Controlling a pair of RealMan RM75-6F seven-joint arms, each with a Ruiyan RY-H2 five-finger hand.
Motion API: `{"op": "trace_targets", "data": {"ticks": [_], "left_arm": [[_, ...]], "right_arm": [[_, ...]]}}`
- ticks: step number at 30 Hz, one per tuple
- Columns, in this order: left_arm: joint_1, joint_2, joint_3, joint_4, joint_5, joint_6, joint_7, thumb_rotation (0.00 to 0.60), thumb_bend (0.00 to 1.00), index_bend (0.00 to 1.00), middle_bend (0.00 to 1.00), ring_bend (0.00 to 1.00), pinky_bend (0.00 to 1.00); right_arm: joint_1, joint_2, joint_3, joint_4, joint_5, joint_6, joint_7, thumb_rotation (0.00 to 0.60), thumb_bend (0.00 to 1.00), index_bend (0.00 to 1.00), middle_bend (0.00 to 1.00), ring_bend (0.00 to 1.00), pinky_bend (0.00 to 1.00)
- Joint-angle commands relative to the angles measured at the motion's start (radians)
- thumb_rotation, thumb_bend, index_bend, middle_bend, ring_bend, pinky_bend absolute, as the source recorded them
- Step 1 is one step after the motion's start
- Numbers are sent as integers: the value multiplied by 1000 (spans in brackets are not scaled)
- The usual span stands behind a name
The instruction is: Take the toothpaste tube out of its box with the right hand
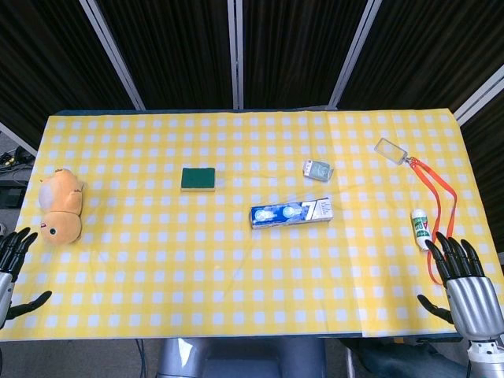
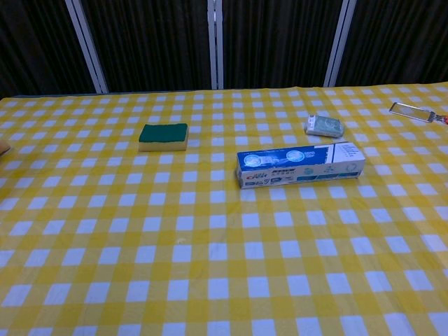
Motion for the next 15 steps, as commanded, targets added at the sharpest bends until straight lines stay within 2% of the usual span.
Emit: {"op": "trace_targets", "data": {"ticks": [1,6,9,11,15], "left_arm": [[1,1,-1,1,-2,1,-2,600,0,0,0,0,0],[-1,0,0,2,-6,-7,-3,600,0,0,0,0,0],[-2,0,-5,1,-6,-2,0,600,0,0,0,0,0],[-2,0,-7,0,-12,-3,0,600,0,0,0,0,0],[-11,-3,-16,2,-36,-23,2,600,0,0,0,0,0]], "right_arm": [[1,-1,-1,1,0,-3,-2,600,0,18,0,0,0],[5,-4,2,3,13,-17,-5,600,0,18,0,0,0],[31,0,6,-7,25,-67,7,600,0,17,0,0,0],[76,14,14,-22,34,-141,16,600,0,16,0,0,0],[198,37,62,-50,83,-323,-10,600,0,16,0,0,0]]}}
